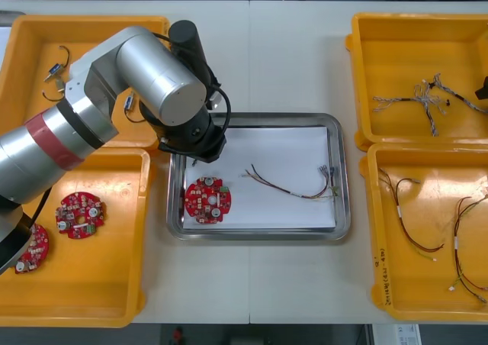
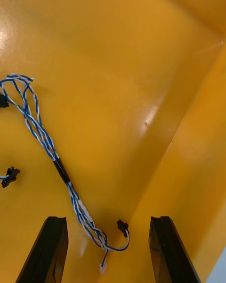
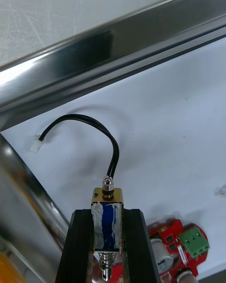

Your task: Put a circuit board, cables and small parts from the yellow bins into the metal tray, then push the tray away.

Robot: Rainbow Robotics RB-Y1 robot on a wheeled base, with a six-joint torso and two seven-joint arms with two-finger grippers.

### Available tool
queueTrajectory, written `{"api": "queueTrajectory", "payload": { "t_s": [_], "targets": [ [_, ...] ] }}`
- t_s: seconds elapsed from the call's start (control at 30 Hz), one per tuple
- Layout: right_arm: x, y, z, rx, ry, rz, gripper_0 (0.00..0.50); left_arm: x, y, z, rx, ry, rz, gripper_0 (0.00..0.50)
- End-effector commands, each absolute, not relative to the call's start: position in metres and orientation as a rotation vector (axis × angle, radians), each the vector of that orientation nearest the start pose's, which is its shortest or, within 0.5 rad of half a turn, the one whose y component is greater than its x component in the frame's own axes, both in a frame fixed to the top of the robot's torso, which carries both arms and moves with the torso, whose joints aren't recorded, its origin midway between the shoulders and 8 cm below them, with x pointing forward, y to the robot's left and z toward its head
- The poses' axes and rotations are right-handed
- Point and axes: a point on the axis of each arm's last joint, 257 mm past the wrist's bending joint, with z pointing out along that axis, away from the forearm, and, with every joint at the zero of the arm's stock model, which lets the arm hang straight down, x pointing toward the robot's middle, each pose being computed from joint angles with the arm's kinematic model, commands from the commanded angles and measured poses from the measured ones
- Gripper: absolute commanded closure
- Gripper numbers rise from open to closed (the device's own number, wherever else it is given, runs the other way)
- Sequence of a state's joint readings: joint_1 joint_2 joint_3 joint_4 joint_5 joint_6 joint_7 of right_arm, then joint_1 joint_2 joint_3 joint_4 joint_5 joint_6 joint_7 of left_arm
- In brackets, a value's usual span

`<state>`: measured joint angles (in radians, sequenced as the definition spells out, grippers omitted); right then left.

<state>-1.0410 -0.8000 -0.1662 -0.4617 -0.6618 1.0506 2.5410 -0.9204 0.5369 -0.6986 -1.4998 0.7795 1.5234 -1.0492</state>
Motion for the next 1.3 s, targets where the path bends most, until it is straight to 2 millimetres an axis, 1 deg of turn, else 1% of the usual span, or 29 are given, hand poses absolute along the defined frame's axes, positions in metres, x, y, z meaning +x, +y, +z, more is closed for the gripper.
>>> {"api": "queueTrajectory", "payload": {
  "t_s": [0.03,0.2,0.3,0.33,0.37,0.4,0.43,0.47,0.5,0.57,0.67,0.77,0.9,0.93,1.03,1.07,1.1,1.13,1.17,1.23,1.27,1.3],
  "targets": [
    [0.643,-0.493,-0.128,-0.581,2.297,-0.283,0.000,0.517,0.079,-0.223,0.460,2.668,-0.037,0.498],
    [0.646,-0.488,-0.146,-0.564,2.285,-0.272,0.000,0.517,0.078,-0.224,0.460,2.670,-0.041,0.498],
    [0.646,-0.486,-0.150,-0.563,2.284,-0.271,0.000,0.516,0.077,-0.224,0.459,2.670,-0.043,0.493],
    [0.647,-0.484,-0.151,-0.562,2.284,-0.267,0.000,0.516,0.077,-0.224,0.459,2.670,-0.043,0.403],
    [0.647,-0.484,-0.152,-0.561,2.286,-0.264,0.000,0.516,0.077,-0.224,0.459,2.670,-0.043,0.296],
    [0.647,-0.483,-0.153,-0.563,2.285,-0.267,0.000,0.516,0.077,-0.224,0.461,2.670,-0.042,0.171],
    [0.647,-0.482,-0.154,-0.562,2.285,-0.268,0.000,0.516,0.076,-0.223,0.460,2.669,-0.043,0.134],
    [0.647,-0.484,-0.156,-0.559,2.284,-0.270,0.000,0.517,0.076,-0.223,0.460,2.668,-0.042,0.076],
    [0.647,-0.483,-0.160,-0.558,2.284,-0.271,0.000,0.518,0.078,-0.223,0.457,2.667,-0.038,0.041],
    [0.646,-0.486,-0.163,-0.557,2.286,-0.278,0.000,0.518,0.078,-0.223,0.456,2.666,-0.036,0.005],
    [0.643,-0.490,-0.170,-0.553,2.294,-0.282,0.000,0.518,0.078,-0.222,0.454,2.664,-0.036,0.000],
    [0.641,-0.489,-0.175,-0.552,2.302,-0.278,0.000,0.518,0.079,-0.222,0.451,2.666,-0.038,0.000],
    [0.641,-0.485,-0.184,-0.547,2.304,-0.269,0.000,0.519,0.079,-0.217,0.431,2.669,-0.055,0.000],
    [0.642,-0.485,-0.183,-0.546,2.300,-0.271,0.000,0.519,0.079,-0.215,0.427,2.669,-0.060,0.000],
    [0.642,-0.482,-0.187,-0.544,2.300,-0.267,0.000,0.519,0.081,-0.206,0.407,2.672,-0.071,0.000],
    [0.641,-0.482,-0.189,-0.541,2.304,-0.264,0.000,0.520,0.083,-0.200,0.394,2.674,-0.075,0.000],
    [0.641,-0.481,-0.190,-0.541,2.304,-0.263,0.000,0.519,0.083,-0.199,0.394,2.675,-0.075,0.000],
    [0.642,-0.480,-0.192,-0.539,2.303,-0.260,0.000,0.519,0.086,-0.189,0.374,2.676,-0.084,0.000],
    [0.642,-0.480,-0.192,-0.539,2.303,-0.260,0.000,0.519,0.086,-0.189,0.374,2.676,-0.084,0.000],
    [0.640,-0.478,-0.196,-0.533,2.309,-0.251,0.000,0.518,0.092,-0.174,0.350,2.677,-0.086,0.000],
    [0.640,-0.478,-0.196,-0.532,2.310,-0.251,0.000,0.517,0.093,-0.172,0.346,2.677,-0.082,0.000],
    [0.639,-0.479,-0.199,-0.529,2.314,-0.249,0.000,0.517,0.097,-0.165,0.334,2.677,-0.079,0.000]
  ]
}}
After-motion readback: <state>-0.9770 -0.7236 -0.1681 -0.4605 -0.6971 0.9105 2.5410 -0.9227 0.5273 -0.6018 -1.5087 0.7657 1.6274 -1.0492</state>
